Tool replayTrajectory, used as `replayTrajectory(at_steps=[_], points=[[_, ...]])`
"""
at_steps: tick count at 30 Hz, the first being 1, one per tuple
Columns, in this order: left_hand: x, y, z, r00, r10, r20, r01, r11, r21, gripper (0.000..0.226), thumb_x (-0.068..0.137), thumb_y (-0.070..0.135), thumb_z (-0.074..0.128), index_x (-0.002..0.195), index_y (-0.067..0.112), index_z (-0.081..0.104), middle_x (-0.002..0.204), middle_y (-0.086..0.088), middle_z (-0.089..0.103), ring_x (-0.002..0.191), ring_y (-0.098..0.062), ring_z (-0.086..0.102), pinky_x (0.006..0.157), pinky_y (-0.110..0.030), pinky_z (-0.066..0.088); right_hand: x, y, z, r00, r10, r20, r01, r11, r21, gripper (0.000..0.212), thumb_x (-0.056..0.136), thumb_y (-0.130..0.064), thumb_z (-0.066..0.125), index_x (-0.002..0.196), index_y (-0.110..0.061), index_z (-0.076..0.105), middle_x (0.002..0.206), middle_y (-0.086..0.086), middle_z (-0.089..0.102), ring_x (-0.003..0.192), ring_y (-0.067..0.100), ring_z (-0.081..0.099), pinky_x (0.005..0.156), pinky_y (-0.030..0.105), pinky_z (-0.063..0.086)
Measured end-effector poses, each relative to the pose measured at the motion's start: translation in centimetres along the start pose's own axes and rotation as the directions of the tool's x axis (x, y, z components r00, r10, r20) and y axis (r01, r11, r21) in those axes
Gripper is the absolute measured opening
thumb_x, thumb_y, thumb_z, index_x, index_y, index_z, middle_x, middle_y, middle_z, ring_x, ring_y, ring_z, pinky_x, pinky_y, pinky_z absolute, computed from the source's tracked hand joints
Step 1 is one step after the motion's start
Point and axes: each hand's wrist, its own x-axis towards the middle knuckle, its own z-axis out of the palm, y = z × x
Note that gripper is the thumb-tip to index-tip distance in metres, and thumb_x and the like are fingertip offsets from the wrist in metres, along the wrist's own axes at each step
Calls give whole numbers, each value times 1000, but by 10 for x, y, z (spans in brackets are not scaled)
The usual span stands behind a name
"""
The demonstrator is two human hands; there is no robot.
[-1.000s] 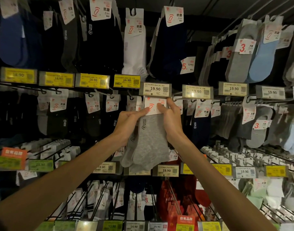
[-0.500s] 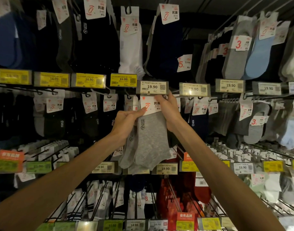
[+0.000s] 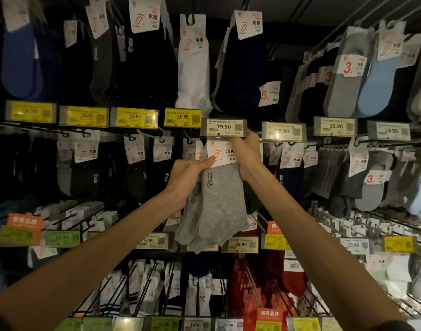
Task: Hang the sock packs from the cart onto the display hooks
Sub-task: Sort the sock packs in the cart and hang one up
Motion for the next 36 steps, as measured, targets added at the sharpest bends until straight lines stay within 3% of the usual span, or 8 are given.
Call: replayTrajectory(at_steps=[3,6,14,19,23,27,31,36], points=[[0,2,-4,1000,12,0,-12,1000,18,21,87,28,73,91,7,77,86,-7,77,75,-15,72,59,-18,55,0,2,5,991,-118,-70,116,993,-29,34,88,13,49,105,-14,58,104,9,70,95,24,69,74,37,60],[2,2,-5,999,34,16,-35,998,47,24,88,30,72,94,7,77,89,-5,77,81,-14,73,64,-17,52,4,4,3,987,-127,-99,124,992,-30,30,88,9,55,107,-14,56,102,8,69,89,22,70,69,35,59],[6,-7,2,999,20,27,-21,999,25,24,88,29,72,97,8,77,90,-5,77,89,-20,73,77,-26,55,7,2,-8,997,-56,59,56,998,6,22,91,0,62,108,-14,62,101,11,72,76,17,70,58,27,57],[10,-6,-1,999,30,27,-31,999,38,22,87,28,73,96,8,77,91,-5,77,91,-20,73,82,-28,55,7,2,-7,988,-123,92,125,992,-17,28,85,3,67,98,-21,62,99,7,71,90,23,69,72,36,58],[12,-7,-5,999,35,24,-36,998,52,24,87,29,73,97,7,77,92,-5,77,91,-20,73,79,-26,54,7,3,-3,990,-124,65,124,992,8,29,83,5,68,94,-22,63,97,6,71,93,24,69,79,41,57],[12,-6,-5,998,46,39,-48,998,50,23,88,28,72,98,8,77,93,-5,77,90,-18,73,73,-21,54,6,5,-4,998,-16,67,5,988,153,26,85,4,66,92,-20,65,92,5,72,84,22,69,73,38,57],[10,-4,-5,998,48,35,-49,998,38,24,89,27,72,97,6,77,89,-5,77,81,-15,74,60,-16,52,9,7,-3,1000,-3,29,-3,977,214,18,87,3,65,94,-14,64,92,8,72,82,23,69,69,36,57],[15,-2,-7,1000,14,-17,-13,999,44,22,86,29,74,94,10,77,87,-4,77,80,-15,74,67,-22,53,9,18,2,996,51,-68,-35,976,216,22,89,3,61,101,-14,64,94,5,71,85,22,69,72,36,58]])
